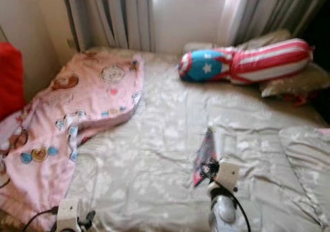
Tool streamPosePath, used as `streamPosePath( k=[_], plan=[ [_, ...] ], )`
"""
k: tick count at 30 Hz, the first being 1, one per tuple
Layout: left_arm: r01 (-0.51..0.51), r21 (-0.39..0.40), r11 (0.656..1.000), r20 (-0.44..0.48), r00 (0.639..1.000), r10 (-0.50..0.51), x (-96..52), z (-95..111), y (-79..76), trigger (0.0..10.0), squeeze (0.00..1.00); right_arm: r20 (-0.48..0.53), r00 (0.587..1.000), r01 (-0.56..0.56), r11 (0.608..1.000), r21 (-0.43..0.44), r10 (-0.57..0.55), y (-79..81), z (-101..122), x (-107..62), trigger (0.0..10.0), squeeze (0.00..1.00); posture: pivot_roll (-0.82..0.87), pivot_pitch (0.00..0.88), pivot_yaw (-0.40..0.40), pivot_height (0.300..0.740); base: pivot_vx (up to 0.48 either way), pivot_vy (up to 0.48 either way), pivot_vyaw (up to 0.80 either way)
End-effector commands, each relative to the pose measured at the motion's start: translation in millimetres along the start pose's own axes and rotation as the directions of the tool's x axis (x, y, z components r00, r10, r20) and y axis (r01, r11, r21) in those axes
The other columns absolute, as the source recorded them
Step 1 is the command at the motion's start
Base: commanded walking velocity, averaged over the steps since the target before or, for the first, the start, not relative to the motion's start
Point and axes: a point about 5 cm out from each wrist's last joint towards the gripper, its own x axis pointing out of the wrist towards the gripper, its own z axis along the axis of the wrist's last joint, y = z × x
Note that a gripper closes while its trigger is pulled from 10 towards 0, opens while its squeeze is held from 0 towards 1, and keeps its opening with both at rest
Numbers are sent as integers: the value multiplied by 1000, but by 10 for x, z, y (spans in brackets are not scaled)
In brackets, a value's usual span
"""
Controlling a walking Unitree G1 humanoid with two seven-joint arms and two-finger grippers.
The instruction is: Clean up the room
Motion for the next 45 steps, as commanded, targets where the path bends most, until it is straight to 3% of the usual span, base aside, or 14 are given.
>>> streamPosePath(
  k=[1, 37, 40, 45],
  plan=[
    [13, -7, 1000, -15, 1000, -14, -17, -47, -54, 10000, 0, 41, 999, 30, 1000, -5, -30, -98, 87, 26, 10000, 0, -18, 0, -43, 740, 0, -409, 0],
    [17, -5, 1000, -14, 1000, -17, -20, -52, -62, 10000, 0, 29, 999, 33, 999, -4, -33, -102, 70, 25, 10000, 0, -15, 0, -43, 740, 0, -409, 0],
    [49, -14, 999, 54, 997, -48, 43, 130, -149, 10000, 0, 24, 1000, 14, 1000, -1, -14, -67, 63, 28, 10000, 0, -14, 0, -45, 740, 0, 134, 0],
    [54, -14, 998, 59, 997, -53, 45, 138, -166, 10000, 0, 21, 1000, 9, 1000, 2, -9, -57, 59, 28, 10000, 0, -16, 0, -43, 740, 0, 480, 0]
  ],
)
